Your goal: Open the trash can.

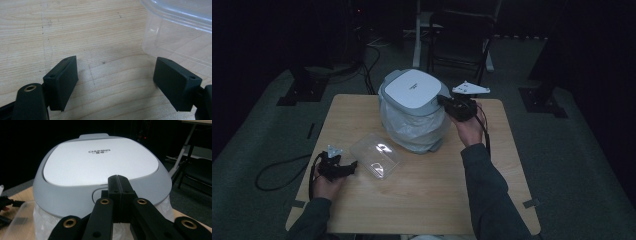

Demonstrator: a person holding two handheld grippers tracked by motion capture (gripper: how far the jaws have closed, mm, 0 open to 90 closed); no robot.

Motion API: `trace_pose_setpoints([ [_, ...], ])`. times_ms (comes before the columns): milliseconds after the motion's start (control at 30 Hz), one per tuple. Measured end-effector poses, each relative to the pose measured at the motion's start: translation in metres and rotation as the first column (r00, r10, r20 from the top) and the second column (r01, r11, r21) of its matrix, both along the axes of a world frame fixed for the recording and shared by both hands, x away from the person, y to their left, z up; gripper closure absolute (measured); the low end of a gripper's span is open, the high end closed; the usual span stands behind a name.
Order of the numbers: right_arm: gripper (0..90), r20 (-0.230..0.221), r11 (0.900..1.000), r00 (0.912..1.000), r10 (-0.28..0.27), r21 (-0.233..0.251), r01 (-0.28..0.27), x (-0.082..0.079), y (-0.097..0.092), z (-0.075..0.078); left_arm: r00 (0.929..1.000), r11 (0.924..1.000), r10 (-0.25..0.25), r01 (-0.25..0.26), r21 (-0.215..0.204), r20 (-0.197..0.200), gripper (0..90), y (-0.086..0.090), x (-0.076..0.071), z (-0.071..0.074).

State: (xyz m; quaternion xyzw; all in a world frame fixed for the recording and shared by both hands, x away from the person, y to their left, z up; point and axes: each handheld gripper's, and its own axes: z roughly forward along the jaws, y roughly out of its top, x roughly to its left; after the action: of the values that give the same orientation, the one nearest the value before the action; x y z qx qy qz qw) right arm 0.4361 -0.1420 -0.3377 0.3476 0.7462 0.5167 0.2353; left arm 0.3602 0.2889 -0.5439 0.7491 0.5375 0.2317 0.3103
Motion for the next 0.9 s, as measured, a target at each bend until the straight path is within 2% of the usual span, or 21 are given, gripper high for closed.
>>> trace_pose_setpoints([
  [300,89.6,-0.007,1.0,1.0,0.007,0.002,-0.007,0.001,-0.003,0.0,1.0,1.0,-0.001,0.001,0.001,0.002,20.7,0.0,0.0,0.0],
  [533,66.6,-0.005,0.9989,0.9991,-0.041,0.02,0.041,-0.003,-0.015,-0.005,1.0,1.0,0.0,0.0,0.002,0.001,20.7,0.0,0.0,0.0],
  [600,66.6,-0.007,0.9984,0.9987,-0.051,0.025,0.051,-0.004,-0.019,-0.006,1.0,1.0,0.0,0.0,0.002,0.001,20.7,0.0,0.0,0.0],
  [633,56.8,-0.017,0.9973,0.9978,-0.064,0.034,0.064,-0.007,-0.028,-0.013,1.0,1.0,0.0,0.0,0.002,0.002,20.6,-0.001,0.001,0.0],
  [700,52.6,-0.022,0.9973,0.997,-0.074,0.005,0.074,-0.009,-0.034,-0.021,1.0,1.0,0.001,-0.001,0.001,0.003,20.6,-0.001,0.001,0.0],
  [767,50.6,-0.012,0.9936,0.9953,-0.096,-0.06,0.095,-0.013,-0.04,-0.033,1.0,1.0,0.0,0.0,0.003,0.001,20.5,-0.001,0.001,0.0],
  [900,49.2,-0.004,0.9753,0.9896,-0.144,-0.17,0.141,-0.02,-0.051,-0.058,1.0,1.0,-0.002,0.002,0.004,0.003,20.3,-0.002,0.002,0.0],
])
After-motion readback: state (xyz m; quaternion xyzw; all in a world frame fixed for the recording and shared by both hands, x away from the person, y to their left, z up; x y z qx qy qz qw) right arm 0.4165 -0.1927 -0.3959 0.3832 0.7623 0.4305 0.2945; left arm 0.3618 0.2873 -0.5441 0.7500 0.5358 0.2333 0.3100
